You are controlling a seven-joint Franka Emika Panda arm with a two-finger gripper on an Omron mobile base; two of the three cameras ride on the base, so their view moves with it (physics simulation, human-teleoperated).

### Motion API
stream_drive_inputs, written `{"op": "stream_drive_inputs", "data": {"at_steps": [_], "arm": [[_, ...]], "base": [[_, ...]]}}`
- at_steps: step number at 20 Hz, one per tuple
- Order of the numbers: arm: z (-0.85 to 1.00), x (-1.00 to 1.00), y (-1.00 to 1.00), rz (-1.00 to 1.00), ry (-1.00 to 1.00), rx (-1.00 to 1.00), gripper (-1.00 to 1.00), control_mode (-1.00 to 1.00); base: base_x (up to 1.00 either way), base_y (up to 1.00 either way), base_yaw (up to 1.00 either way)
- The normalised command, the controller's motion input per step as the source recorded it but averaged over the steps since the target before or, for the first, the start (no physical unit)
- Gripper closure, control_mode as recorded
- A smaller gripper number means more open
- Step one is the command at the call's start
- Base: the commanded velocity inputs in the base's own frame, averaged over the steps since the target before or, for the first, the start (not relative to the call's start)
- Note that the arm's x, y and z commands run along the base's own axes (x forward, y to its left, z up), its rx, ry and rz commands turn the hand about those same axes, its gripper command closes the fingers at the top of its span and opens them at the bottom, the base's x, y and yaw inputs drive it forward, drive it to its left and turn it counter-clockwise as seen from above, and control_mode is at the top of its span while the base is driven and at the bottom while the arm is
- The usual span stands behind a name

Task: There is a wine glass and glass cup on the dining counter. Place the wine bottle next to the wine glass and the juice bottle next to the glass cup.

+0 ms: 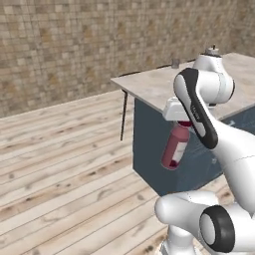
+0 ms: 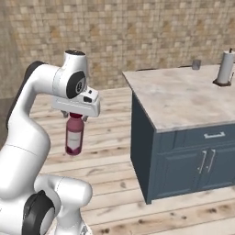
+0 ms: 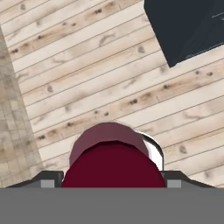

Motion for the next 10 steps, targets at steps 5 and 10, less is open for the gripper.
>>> {"op": "stream_drive_inputs", "data": {"at_steps": [5, 10], "arm": [[0.0, 0.0, 0.0, 0.0, 0.0, 0.0, 1.0, 1.0], [0.0, 0.0, 0.0, 0.0, 0.0, 0.0, 1.0, 1.0]], "base": [[0.79, 0.37, 0.0], [0.78, 0.41, 0.0]]}}
